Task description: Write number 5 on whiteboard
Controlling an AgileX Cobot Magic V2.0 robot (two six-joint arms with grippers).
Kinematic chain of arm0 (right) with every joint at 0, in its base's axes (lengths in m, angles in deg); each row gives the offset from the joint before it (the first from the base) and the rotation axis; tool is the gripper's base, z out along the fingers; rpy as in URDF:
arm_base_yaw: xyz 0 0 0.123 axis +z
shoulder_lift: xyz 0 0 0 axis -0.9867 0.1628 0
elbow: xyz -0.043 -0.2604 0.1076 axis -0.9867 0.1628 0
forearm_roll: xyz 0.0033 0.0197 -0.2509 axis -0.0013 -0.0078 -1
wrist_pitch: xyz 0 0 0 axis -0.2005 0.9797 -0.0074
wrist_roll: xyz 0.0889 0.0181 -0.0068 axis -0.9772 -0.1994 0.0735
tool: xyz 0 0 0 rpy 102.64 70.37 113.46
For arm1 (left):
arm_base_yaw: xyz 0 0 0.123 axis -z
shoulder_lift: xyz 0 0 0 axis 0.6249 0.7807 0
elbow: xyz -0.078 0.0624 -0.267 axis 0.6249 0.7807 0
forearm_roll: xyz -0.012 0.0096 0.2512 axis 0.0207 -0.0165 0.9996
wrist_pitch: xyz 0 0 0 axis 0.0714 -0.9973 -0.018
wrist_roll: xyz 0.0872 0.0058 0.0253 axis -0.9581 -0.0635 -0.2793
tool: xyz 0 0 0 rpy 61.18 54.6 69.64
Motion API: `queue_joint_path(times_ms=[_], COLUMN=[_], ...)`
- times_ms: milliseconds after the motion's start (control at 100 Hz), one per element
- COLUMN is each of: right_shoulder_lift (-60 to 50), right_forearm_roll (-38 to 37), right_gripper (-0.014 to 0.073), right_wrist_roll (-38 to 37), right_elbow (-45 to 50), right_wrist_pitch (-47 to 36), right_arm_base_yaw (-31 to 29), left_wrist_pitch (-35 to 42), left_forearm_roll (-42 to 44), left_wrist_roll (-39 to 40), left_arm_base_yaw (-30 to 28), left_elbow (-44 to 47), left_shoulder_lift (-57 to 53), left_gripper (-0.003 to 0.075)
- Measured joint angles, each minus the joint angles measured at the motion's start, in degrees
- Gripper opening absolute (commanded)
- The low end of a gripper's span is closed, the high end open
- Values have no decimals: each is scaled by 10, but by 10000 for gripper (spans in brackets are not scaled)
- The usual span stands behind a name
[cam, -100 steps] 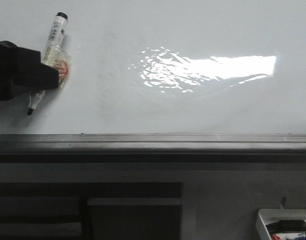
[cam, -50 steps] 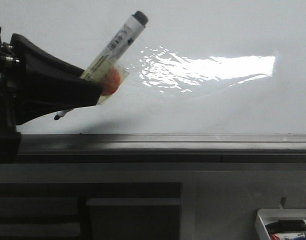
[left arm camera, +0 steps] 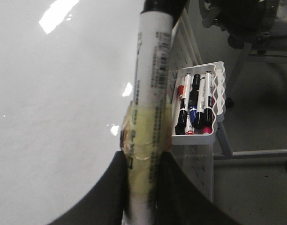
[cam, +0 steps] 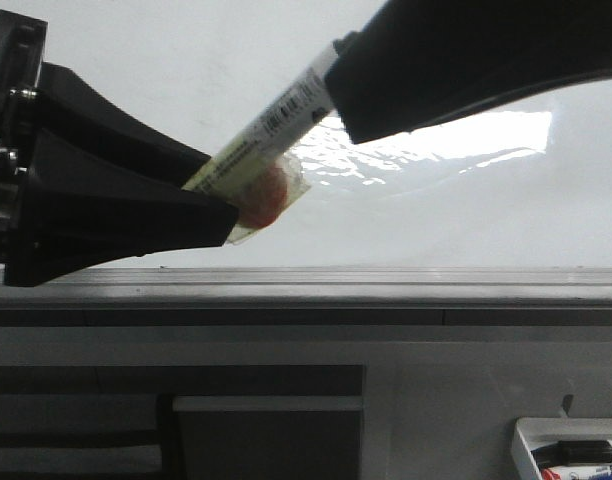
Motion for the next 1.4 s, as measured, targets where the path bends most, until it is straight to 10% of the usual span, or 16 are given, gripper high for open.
queue_joint_path(times_ms=[640, 950, 1200, 1400], right_shoulder_lift=[85, 91, 91, 91], right_forearm_roll=[9, 6, 5, 5], right_gripper=[352, -71, -65, -65], right_wrist_roll=[0, 0, 1, 1], right_elbow=[-52, -52, -52, -52], right_wrist_pitch=[1, -4, -6, -6], right_arm_base_yaw=[35, 35, 35, 35], left_wrist_pitch=[38, 39, 39, 45], left_forearm_roll=[17, 23, 23, 23], left_wrist_roll=[-3, -3, -3, -4], left_arm_base_yaw=[0, 0, 0, 0], left_elbow=[0, 1, 1, 1], left_shoulder_lift=[0, 0, 0, 0], left_gripper=[-20, -20, -18, 242])
